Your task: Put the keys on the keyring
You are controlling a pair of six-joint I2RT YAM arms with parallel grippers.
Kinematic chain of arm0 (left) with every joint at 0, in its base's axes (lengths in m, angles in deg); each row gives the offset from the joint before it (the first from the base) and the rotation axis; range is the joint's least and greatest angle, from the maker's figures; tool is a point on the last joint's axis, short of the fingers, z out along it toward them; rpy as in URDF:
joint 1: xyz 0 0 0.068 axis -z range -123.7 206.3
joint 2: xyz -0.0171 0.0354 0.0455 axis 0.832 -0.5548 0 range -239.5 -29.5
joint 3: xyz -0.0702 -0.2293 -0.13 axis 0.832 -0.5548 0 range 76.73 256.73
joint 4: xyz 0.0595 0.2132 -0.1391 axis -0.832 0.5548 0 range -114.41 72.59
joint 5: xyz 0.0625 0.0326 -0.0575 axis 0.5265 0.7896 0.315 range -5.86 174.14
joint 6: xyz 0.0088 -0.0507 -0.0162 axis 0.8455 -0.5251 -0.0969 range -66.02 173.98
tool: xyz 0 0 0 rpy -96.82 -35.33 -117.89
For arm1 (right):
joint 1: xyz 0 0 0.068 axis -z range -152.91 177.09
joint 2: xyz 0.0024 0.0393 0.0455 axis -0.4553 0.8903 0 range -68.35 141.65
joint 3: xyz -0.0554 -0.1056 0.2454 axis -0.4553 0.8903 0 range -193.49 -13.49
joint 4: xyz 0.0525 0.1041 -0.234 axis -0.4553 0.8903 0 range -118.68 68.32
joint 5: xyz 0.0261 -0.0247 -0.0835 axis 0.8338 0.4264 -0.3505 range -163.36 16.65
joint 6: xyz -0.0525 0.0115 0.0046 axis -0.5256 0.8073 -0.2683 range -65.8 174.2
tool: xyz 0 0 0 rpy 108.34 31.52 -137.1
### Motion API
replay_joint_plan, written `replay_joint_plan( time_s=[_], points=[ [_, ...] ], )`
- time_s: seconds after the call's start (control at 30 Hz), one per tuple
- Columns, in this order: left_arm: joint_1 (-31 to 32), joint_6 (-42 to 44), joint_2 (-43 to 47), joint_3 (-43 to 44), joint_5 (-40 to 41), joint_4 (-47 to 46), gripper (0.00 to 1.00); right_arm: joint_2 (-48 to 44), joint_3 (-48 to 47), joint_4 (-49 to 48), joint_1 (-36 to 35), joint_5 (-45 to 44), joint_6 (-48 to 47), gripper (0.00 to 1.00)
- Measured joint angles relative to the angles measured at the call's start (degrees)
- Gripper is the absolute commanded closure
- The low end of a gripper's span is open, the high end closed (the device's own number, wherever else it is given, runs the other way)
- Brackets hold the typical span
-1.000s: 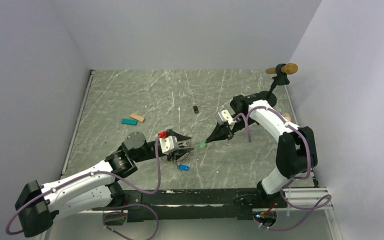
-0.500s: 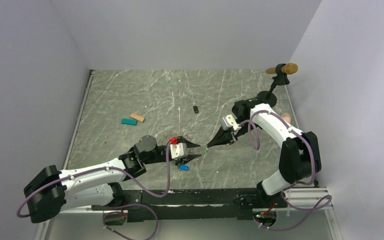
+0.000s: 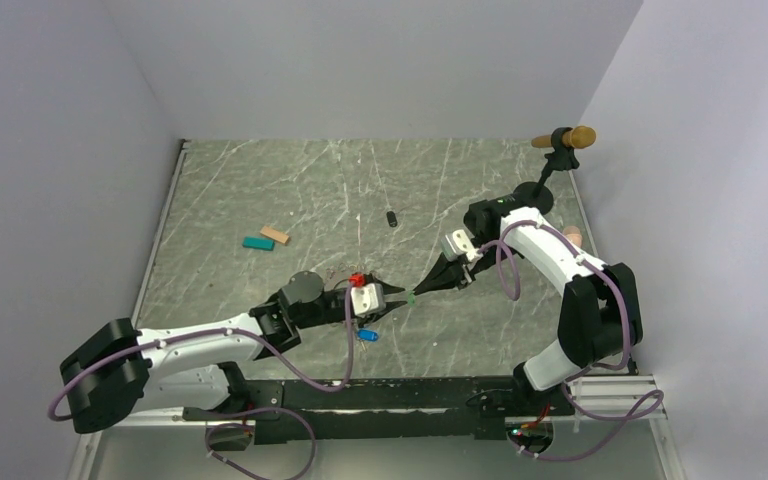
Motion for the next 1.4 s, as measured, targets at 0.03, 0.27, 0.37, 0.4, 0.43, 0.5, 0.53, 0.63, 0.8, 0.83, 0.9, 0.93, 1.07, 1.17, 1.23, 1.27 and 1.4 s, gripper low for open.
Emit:
replay_joint_plan(
  time_s=[0.03, 0.27, 0.37, 0.4, 0.43, 0.5, 0.53, 0.63, 0.8, 0.83, 0.9, 0.93, 1.07, 1.17, 1.23, 1.27, 1.4],
  points=[
    [0.02, -0.04, -0.26, 0.09, 0.02, -0.37, 0.67, 0.0, 0.0, 0.0, -0.02, 0.0, 0.0, 1.0],
    [0.17, -0.22, -2.12, 1.53, 0.04, -1.53, 0.68, 0.0, 0.0, 0.0, -0.04, 0.02, -0.02, 1.0],
    [0.26, -0.35, -2.62, 1.7, 0.04, -2.29, 0.7, 0.0, 0.0, 0.0, -0.02, 0.02, -0.02, 1.0],
    [0.31, -0.35, -2.75, 1.77, 0.02, -2.38, 0.71, 0.0, 0.0, 0.0, -0.02, 0.02, -0.02, 1.0],
    [0.37, -0.35, -2.89, 1.86, 0.02, -2.4, 0.73, 0.0, 0.02, 0.0, -0.04, 0.02, -0.02, 1.0],
    [0.42, -0.37, -3.19, 2.01, 0.02, -2.51, 0.79, 0.0, 0.0, 0.0, -0.02, 0.04, -0.02, 1.0],
    [0.48, -0.37, -3.28, 2.05, 0.02, -2.51, 0.82, 0.0, 0.02, 0.0, -0.04, 0.04, -0.02, 1.0],
    [0.52, -0.37, -3.5, 2.29, 0.02, -2.43, 0.95, 0.0, 0.02, 0.04, -0.02, 0.02, -0.02, 1.0],
    [0.57, -0.5, -3.72, 2.82, 0.09, -1.73, 1.0, 0.0, 0.02, 0.04, 0.04, 0.07, -0.04, 0.98],
    [0.57, -0.5, -3.72, 2.99, 0.15, -1.31, 1.0, 0.0, 0.02, 0.04, 0.04, 0.02, -0.04, 0.98],
    [0.57, -0.55, -3.72, 3.48, 0.44, -0.33, 1.0, 0.0, 0.02, 0.02, 0.07, -0.04, -0.04, 0.94],
    [0.61, -0.68, -3.72, 3.82, 0.68, 0.44, 1.0, 0.0, 0.02, 0.02, 0.13, -0.07, -0.04, 0.91],
    [0.68, -1.66, -3.69, 6.14, 2.21, 4.85, 1.0, 0.02, 0.02, 0.0, 0.28, -0.09, -0.04, 0.86],
    [0.76, -2.43, -3.67, 9.05, 3.74, 10.58, 1.0, 0.22, 0.02, 0.0, 0.44, -0.07, -0.07, 0.85],
    [0.81, -2.86, -3.67, 10.84, 4.57, 14.25, 1.0, 0.39, 0.0, -0.02, 0.44, -0.04, -0.07, 0.84],
    [0.87, -2.89, -3.67, 11.5, 4.94, 15.61, 1.0, 0.52, 0.0, -0.02, 0.44, 0.0, -0.07, 0.84],
    [0.98, -2.91, -3.58, 13.77, 6.73, 20.59, 1.0, 0.74, -0.02, -0.28, 0.22, -0.02, 0.0, 0.81]
  ],
)
